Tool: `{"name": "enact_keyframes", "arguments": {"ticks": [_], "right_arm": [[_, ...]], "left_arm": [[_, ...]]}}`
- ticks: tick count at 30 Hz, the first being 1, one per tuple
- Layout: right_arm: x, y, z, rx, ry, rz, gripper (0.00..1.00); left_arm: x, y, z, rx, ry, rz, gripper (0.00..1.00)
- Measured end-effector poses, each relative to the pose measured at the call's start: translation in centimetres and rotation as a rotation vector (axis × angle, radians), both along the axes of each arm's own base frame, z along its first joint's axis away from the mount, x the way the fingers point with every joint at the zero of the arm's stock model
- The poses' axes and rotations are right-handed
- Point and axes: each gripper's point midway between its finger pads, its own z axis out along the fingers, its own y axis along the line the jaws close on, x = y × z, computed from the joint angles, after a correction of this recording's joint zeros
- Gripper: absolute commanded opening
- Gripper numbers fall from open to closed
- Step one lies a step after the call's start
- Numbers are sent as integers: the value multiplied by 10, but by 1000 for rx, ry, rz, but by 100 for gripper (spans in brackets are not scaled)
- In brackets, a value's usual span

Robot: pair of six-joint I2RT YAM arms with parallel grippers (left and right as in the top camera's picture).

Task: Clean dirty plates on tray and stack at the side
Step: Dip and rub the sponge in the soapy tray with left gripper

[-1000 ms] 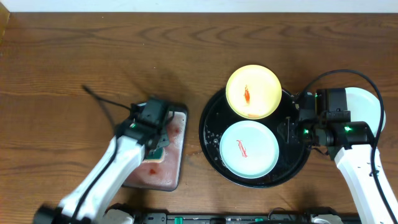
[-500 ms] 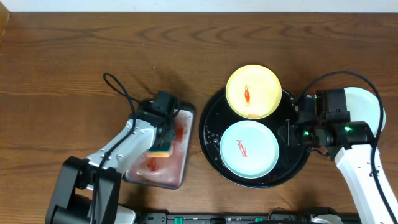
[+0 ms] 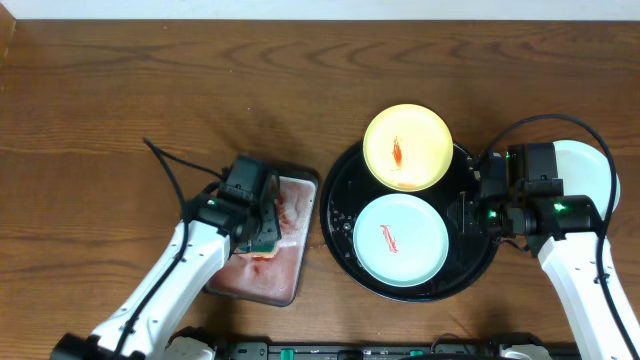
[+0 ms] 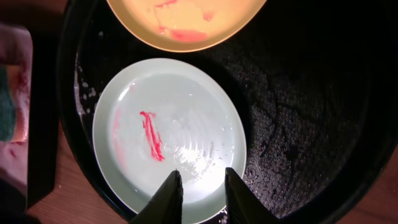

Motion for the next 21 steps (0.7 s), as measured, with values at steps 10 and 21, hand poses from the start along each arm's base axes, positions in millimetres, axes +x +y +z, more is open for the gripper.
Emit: {"name": "enact_keyframes", "arguments": {"ticks": [10,21], "right_arm": [[-1,0,0,0,3,0,21],[-1,0,0,0,5,0,21]], "left_arm": [[-8,-7,-55,-38,73,21,8],[-14,-1,-20,-79,53,36,37]]}}
